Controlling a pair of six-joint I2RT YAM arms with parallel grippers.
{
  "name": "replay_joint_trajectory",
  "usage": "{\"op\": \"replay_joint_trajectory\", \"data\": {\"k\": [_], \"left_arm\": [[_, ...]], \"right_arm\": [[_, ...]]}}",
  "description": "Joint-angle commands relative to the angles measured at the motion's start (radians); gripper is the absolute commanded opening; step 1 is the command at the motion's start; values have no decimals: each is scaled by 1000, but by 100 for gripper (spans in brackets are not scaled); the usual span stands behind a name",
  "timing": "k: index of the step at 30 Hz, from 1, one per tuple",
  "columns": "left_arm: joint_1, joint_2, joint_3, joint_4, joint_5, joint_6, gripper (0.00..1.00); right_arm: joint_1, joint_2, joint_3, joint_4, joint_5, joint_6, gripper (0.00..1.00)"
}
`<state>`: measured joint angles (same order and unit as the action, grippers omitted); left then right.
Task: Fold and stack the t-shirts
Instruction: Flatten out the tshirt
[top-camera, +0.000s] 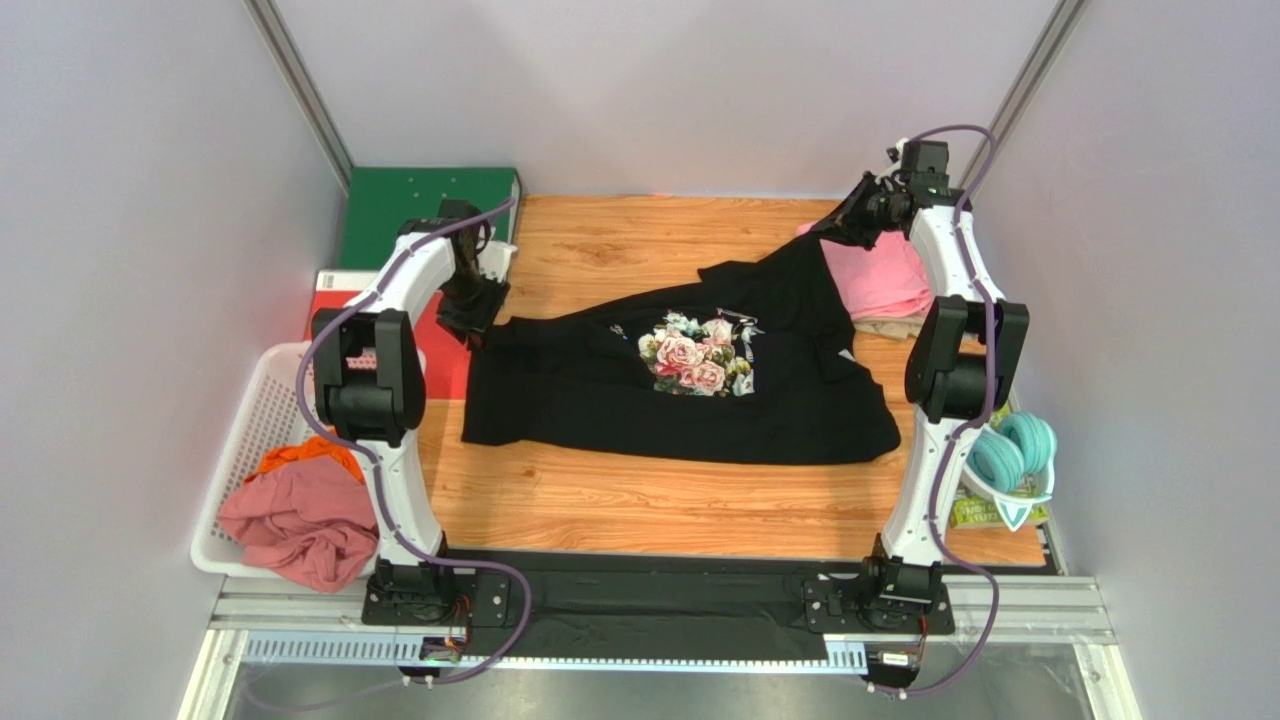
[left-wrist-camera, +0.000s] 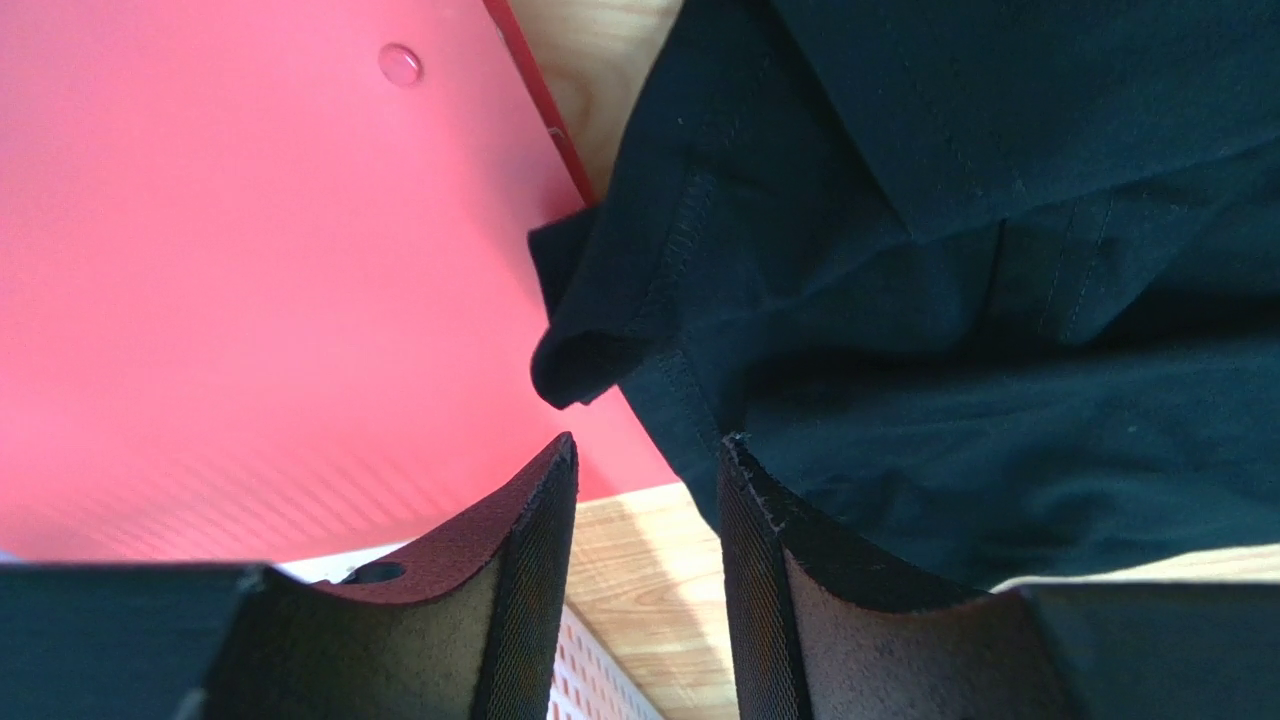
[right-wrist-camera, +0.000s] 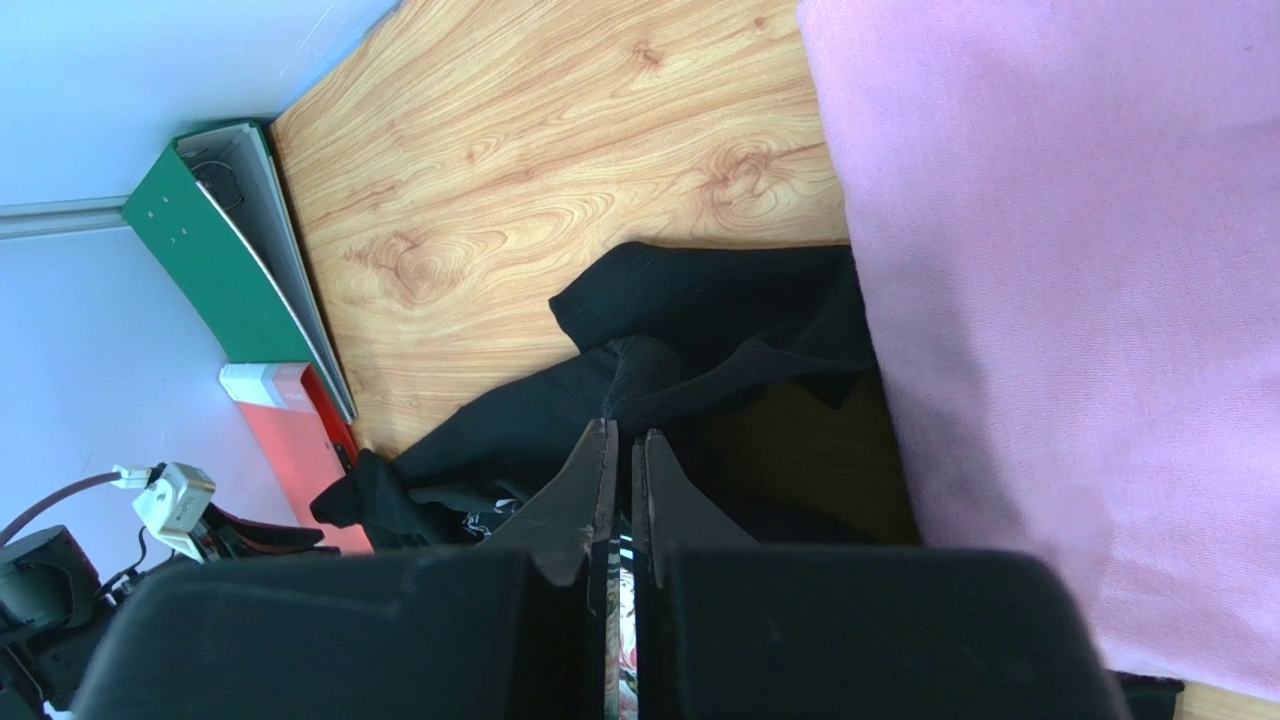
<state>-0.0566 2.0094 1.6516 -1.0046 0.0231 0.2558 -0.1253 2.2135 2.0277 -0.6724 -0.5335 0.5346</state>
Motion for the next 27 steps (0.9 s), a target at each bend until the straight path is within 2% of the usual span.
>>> {"op": "replay_joint_trajectory", "data": {"k": [1, 11, 16, 27], "left_arm": [[6, -2, 49, 15, 12, 3, 46], [6, 87, 185, -23, 14, -13, 42], [6, 89, 159, -20, 20, -16, 31], [8, 55, 117, -3, -2, -1, 32]], "right_arm": [[7, -44, 25, 34, -25, 7, 0], [10, -46, 22, 33, -25, 4, 0], [10, -48, 20, 33, -20, 2, 0], [10, -46, 16, 34, -25, 4, 0]]}}
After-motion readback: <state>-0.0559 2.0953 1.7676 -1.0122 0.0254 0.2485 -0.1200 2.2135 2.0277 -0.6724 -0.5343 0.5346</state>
